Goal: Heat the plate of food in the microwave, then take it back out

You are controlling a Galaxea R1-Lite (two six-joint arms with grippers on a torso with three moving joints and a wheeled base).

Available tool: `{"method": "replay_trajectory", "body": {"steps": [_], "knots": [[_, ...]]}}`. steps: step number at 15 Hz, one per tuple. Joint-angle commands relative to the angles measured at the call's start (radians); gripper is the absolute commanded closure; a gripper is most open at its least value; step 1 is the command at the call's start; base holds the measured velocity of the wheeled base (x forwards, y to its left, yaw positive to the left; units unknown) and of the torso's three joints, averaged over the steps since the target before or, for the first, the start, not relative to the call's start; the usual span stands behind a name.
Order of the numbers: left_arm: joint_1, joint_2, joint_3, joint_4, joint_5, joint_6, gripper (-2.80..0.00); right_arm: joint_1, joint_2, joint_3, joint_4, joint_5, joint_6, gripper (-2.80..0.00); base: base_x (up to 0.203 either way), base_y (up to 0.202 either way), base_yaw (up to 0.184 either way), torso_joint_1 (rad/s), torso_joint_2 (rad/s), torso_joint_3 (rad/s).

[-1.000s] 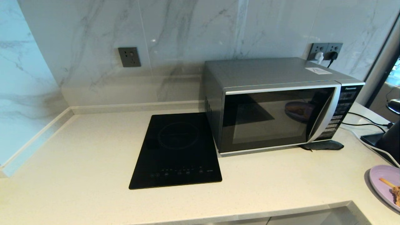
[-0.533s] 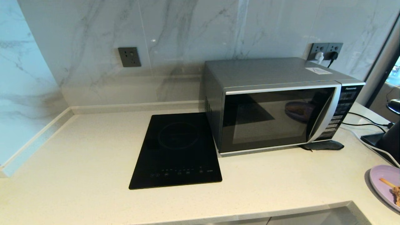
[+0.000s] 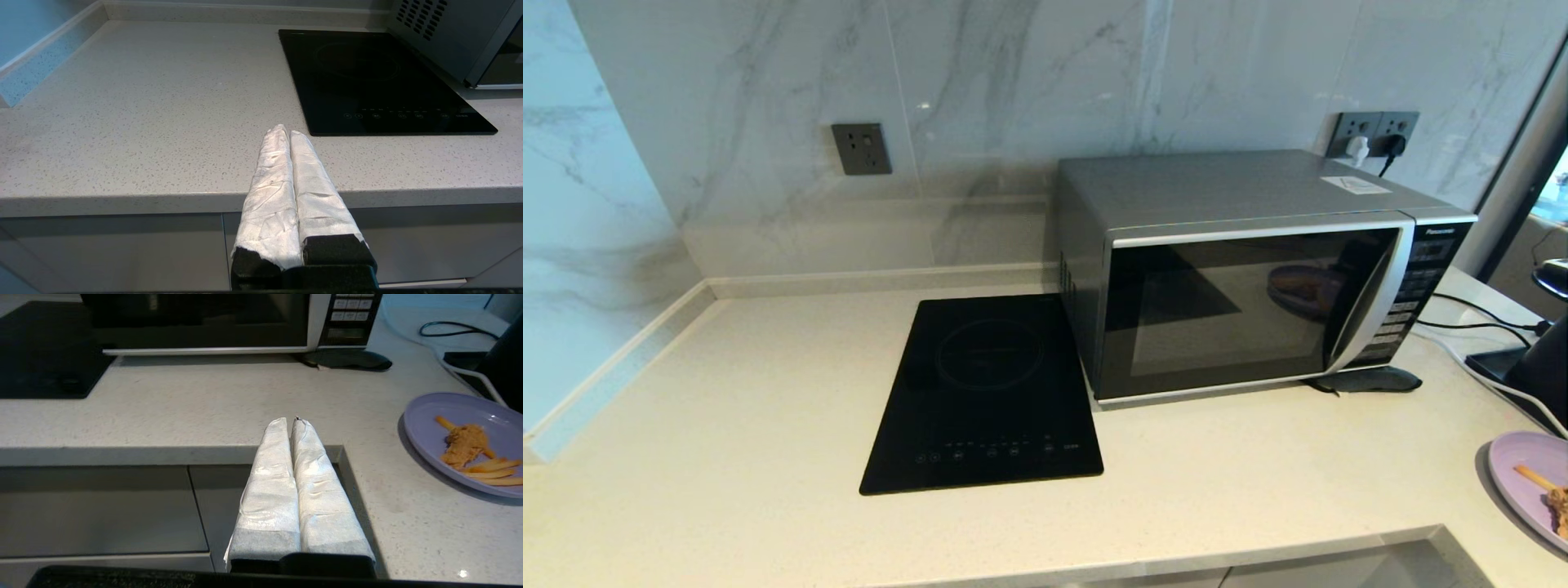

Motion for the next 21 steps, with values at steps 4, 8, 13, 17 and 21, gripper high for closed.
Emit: {"method": "replay_trajectory", "body": {"steps": [4,8,13,17,21], "knots": [[0.0,0.002,0.0,0.0,0.0,-0.001,0.0,0.001,0.0,0.053,-0.041,0.005,0.027,0.0,0.0,0.0,0.0,0.0,0.0,0.0],[0.0,0.002,0.0,0.0,0.0,-0.001,0.0,0.001,0.0,0.053,-0.038,-0.043,0.141,0.0,0.0,0.0,0.0,0.0,0.0,0.0],[0.0,0.002,0.0,0.0,0.0,-0.001,0.0,0.001,0.0,0.053,-0.038,-0.043,0.142,0.0,0.0,0.0,0.0,0.0,0.0,0.0],[0.0,0.002,0.0,0.0,0.0,-0.001,0.0,0.001,0.0,0.053,-0.038,-0.043,0.141,0.0,0.0,0.0,0.0,0.0,0.0,0.0],[0.0,0.002,0.0,0.0,0.0,-0.001,0.0,0.001,0.0,0.053,-0.038,-0.043,0.143,0.0,0.0,0.0,0.0,0.0,0.0,0.0]]}}
